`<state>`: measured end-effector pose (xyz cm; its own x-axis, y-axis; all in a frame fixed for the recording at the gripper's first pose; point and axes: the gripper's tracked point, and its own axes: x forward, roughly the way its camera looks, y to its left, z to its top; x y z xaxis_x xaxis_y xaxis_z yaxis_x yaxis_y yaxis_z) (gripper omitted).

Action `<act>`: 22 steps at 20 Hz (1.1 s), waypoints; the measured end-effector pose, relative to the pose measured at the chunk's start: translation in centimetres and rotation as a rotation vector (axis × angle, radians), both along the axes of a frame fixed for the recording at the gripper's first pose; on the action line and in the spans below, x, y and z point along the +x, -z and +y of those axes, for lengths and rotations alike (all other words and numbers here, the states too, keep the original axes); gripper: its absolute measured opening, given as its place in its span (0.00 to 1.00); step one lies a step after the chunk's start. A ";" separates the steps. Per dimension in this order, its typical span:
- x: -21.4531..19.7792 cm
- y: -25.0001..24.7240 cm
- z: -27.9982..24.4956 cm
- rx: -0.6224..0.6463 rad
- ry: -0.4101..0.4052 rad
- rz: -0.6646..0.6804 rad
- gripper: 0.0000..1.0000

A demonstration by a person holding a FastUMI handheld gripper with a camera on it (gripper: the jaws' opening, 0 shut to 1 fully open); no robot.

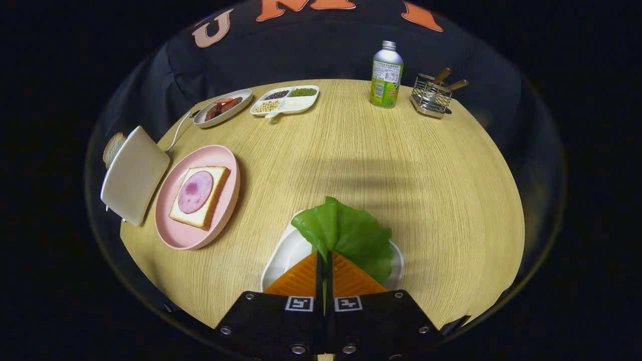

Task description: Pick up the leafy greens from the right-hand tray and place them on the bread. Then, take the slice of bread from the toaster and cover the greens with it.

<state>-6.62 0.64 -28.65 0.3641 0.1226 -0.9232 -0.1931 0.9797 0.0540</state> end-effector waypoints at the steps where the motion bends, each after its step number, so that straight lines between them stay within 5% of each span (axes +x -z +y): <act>1: 0.2 -0.3 0.2 0.003 -0.001 -0.007 0.01; 22: 3.4 -7.8 12.7 0.206 -0.164 -0.173 0.01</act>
<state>-3.25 13.30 -20.82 0.4730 0.3710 -0.7991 -0.3716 0.9064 0.2009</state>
